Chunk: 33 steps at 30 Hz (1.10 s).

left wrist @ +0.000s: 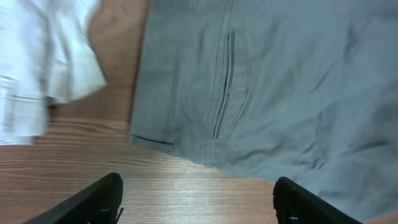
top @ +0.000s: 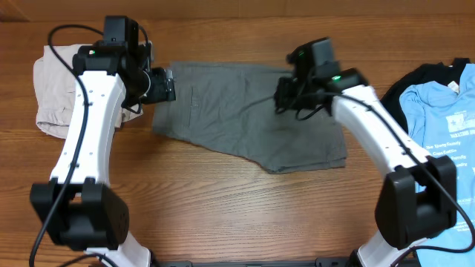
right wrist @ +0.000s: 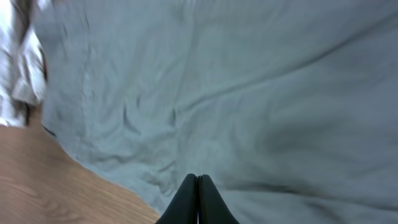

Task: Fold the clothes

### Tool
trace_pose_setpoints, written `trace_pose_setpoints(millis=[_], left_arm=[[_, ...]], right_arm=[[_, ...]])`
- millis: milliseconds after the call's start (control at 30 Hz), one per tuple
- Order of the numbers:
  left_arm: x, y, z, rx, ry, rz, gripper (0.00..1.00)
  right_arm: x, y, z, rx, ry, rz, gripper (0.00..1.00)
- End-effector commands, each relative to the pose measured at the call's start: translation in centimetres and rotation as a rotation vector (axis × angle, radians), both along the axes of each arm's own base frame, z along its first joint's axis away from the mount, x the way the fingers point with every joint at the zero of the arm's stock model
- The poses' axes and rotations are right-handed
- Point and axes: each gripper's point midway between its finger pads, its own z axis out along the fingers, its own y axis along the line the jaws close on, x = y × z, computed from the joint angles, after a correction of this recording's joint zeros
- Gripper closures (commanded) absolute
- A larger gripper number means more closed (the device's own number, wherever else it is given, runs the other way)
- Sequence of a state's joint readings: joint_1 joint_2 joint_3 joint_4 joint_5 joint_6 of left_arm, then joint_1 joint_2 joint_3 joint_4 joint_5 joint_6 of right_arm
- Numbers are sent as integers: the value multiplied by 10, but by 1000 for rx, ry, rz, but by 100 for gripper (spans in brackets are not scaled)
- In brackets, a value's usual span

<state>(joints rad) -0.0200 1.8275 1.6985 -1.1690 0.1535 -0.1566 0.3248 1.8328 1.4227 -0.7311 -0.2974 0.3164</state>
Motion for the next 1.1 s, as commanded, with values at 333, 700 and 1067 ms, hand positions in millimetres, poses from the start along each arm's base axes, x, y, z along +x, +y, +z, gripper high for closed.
trace_pose_setpoints(millis=[333, 700, 1067], left_arm=[[13, -13, -104, -60, 197, -75, 15], [17, 15, -117, 69, 204, -33, 12], [26, 19, -139, 78, 157, 54, 10]], right_arm=[[-7, 38, -84, -58, 65, 48, 96], [-3, 40, -114, -68, 89, 49, 96], [-4, 39, -114, -70, 94, 49, 96]])
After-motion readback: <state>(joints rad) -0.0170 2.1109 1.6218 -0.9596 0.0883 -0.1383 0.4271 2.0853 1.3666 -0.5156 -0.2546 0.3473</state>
